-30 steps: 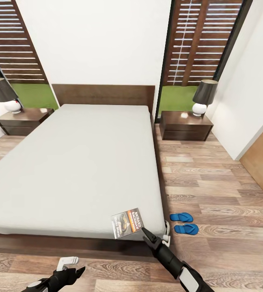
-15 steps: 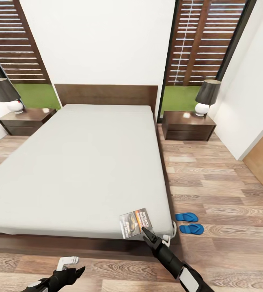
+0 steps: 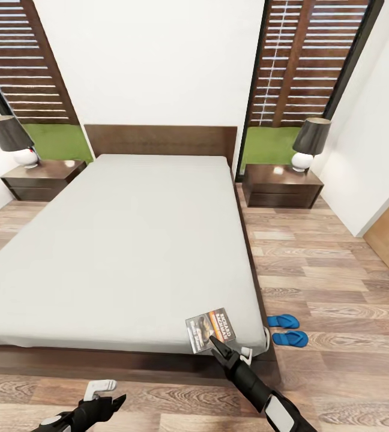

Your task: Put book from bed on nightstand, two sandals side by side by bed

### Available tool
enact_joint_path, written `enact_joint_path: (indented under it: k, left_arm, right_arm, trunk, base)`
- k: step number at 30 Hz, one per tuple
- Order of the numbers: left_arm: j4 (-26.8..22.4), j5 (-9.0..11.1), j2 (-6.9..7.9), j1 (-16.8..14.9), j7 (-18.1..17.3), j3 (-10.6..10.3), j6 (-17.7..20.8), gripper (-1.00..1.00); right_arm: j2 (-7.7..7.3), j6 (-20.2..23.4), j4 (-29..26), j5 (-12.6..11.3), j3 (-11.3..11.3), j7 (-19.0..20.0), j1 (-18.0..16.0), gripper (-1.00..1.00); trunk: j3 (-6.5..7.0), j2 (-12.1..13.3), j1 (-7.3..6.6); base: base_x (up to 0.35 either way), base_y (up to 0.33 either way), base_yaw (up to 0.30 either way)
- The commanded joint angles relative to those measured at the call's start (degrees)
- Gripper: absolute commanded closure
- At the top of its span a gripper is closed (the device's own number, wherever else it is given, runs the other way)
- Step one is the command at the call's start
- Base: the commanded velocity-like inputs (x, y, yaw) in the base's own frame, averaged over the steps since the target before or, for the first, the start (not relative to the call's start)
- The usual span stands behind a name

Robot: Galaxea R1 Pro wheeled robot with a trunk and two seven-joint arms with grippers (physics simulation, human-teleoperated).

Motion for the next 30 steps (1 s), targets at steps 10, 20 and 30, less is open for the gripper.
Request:
enact_joint_path:
  k: [10,20,30]
  left_arm:
    - [0.1,0.4,-0.05,0.0,-0.3,0.1,0.0,-1.0]
    - [0.1,0.4,-0.36,0.0,-0.3,0.1,0.0,-1.0]
    - [0.1,0.4,-0.41,0.0,-0.3,0.1,0.0,-1.0]
  right_arm:
    - [0.02,0.6,0.0,-0.4,-0.1,0.0,0.0,-1.0]
    - [0.02,0.6,0.0,-0.4,0.0,0.0,0.0,-1.0]
    - [0.02,0.6,0.0,-0.4,0.0,0.0,0.0,-1.0]
  trunk:
    - [-1.84,-4.0,2.2]
    - [-3.64,-8.1,4.39]
    - [-5.43,-12.1,6.59]
  base:
    - [0.0,0.001,0.0]
    - [0.0,0.0,0.0]
    - [0.0,0.0,0.0]
